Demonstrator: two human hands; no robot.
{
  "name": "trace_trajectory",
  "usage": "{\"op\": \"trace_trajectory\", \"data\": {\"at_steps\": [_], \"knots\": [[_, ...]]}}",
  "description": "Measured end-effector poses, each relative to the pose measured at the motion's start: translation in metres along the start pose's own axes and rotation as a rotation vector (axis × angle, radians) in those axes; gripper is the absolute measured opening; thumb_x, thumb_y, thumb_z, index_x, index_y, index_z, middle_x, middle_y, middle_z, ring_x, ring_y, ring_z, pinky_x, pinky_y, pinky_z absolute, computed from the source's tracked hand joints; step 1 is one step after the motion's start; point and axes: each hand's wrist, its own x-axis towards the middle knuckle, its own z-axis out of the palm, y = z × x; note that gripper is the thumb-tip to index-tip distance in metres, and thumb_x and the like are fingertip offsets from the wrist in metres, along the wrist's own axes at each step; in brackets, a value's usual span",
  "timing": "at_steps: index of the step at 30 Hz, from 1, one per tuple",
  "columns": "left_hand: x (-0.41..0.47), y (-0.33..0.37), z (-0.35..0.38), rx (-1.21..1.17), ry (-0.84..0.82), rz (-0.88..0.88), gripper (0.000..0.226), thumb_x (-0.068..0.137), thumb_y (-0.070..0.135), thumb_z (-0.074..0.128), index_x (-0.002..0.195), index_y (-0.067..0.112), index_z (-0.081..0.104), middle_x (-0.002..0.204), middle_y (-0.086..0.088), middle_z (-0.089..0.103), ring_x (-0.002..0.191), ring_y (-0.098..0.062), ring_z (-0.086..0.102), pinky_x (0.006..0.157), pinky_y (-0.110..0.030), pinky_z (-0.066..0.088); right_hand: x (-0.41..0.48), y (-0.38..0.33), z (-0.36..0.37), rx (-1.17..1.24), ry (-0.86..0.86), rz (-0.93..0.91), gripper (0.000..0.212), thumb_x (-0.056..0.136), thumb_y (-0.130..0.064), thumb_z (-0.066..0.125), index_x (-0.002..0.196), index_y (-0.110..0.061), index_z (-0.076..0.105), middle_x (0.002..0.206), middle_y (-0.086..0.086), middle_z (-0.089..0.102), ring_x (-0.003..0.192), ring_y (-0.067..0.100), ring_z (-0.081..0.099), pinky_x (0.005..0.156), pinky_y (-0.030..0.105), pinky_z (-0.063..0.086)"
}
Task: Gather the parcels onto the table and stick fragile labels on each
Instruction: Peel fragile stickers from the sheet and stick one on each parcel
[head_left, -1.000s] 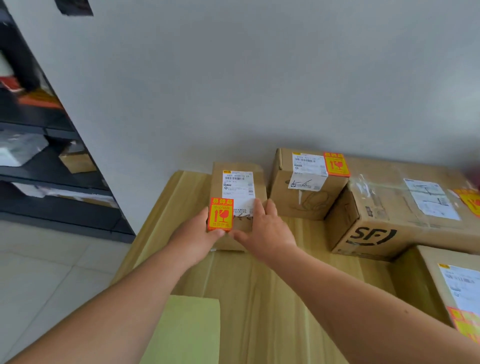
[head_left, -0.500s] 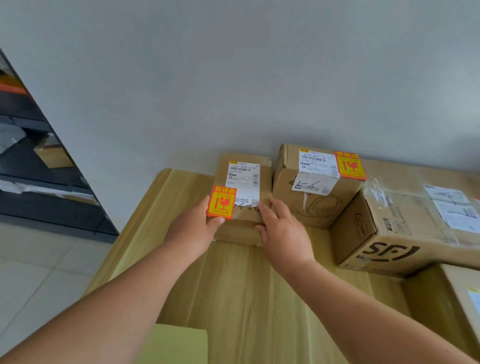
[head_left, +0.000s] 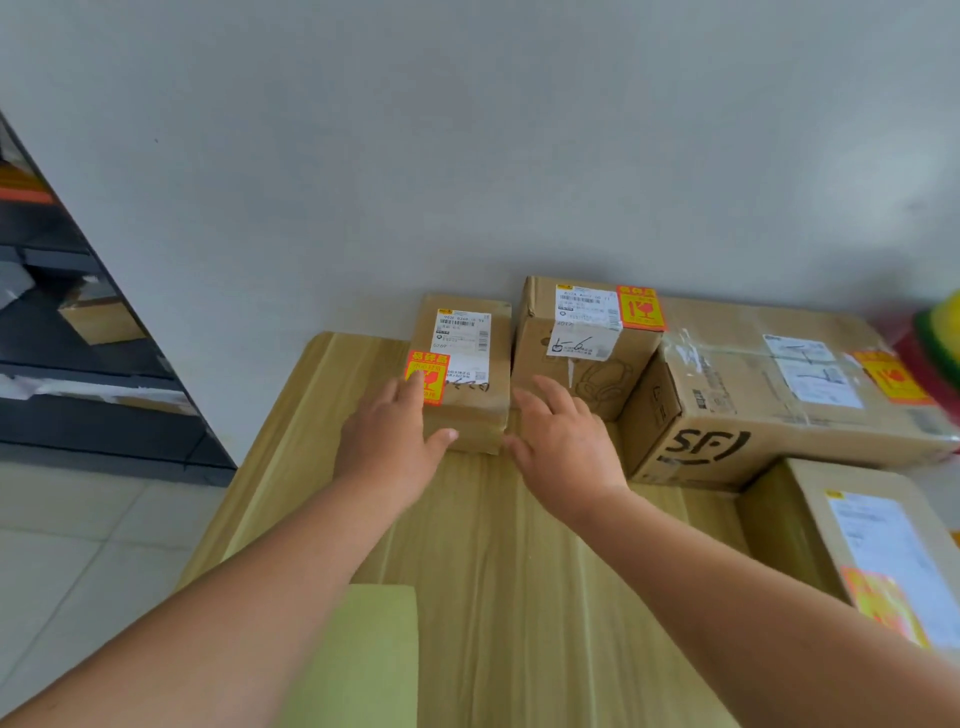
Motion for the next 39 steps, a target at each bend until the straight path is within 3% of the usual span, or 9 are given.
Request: {"op": "trace_trajectory", "data": {"at_steps": [7,16,25,29,36,39], "knots": [[-0.074,0.066,-0.005,-0.099,-0.044,0.256,0.076,0.089,0.046,0.059,0.15,0.018,0.024,0.149,0.002,0.035,0.133,-0.023,0.038,0.106,-0.037,0.035,-0.096,0.028,-0.047,-0.011,0.046,0.115,0.056,0.096,-0.04,0.049,0.147,-0.022,0.033,0.156,0.0,0.025,0.141,0.024,0.028,0.114,0.039,0.024],[-0.168,0.17,0.024,-0.125,-0.331,0.433,0.084,0.088,0.056,0.053,0.153,0.023,0.01,0.16,0.003,0.016,0.145,-0.018,0.019,0.116,-0.036,0.023,-0.234,0.132,-0.089,0.002,0.014,0.484,0.063,0.094,-0.042,0.052,0.148,-0.022,0.028,0.156,0.0,0.025,0.14,0.024,0.029,0.113,0.039,0.028],[-0.188,0.261,0.1,-0.112,-0.47,0.352,0.093,0.087,0.052,0.058,0.153,0.018,0.003,0.16,-0.005,0.017,0.145,-0.022,0.022,0.114,-0.034,0.025,-0.275,0.244,-0.077,0.114,-0.026,0.661,0.081,0.084,-0.042,0.069,0.147,-0.016,0.025,0.147,0.003,0.036,0.133,0.025,0.039,0.104,0.036,0.036],[-0.204,0.284,0.127,-0.101,-0.402,0.36,0.092,0.087,0.049,0.06,0.153,0.018,0.003,0.16,-0.004,0.013,0.143,-0.025,0.025,0.112,-0.034,0.027,-0.289,0.272,-0.073,0.112,-0.005,0.638,0.078,0.087,-0.042,0.065,0.149,-0.016,0.024,0.152,0.003,0.031,0.136,0.026,0.036,0.106,0.037,0.034],[-0.275,0.34,0.161,-0.071,-0.32,0.533,0.082,0.091,0.048,0.053,0.152,0.016,0.008,0.158,-0.003,0.009,0.144,-0.021,0.012,0.117,-0.031,0.015,-0.368,0.335,-0.072,0.118,0.048,0.719,0.069,0.094,-0.043,0.054,0.151,-0.018,0.023,0.158,0.001,0.023,0.141,0.024,0.028,0.112,0.037,0.028],[-0.3,0.365,0.18,-0.091,-0.499,0.498,0.08,0.092,0.048,0.051,0.153,0.017,0.008,0.156,-0.003,0.02,0.142,-0.021,0.02,0.114,-0.031,0.019,-0.402,0.369,-0.068,0.12,0.092,0.856,0.069,0.094,-0.044,0.055,0.15,-0.015,0.027,0.156,0.004,0.027,0.141,0.025,0.028,0.113,0.04,0.028]]}}
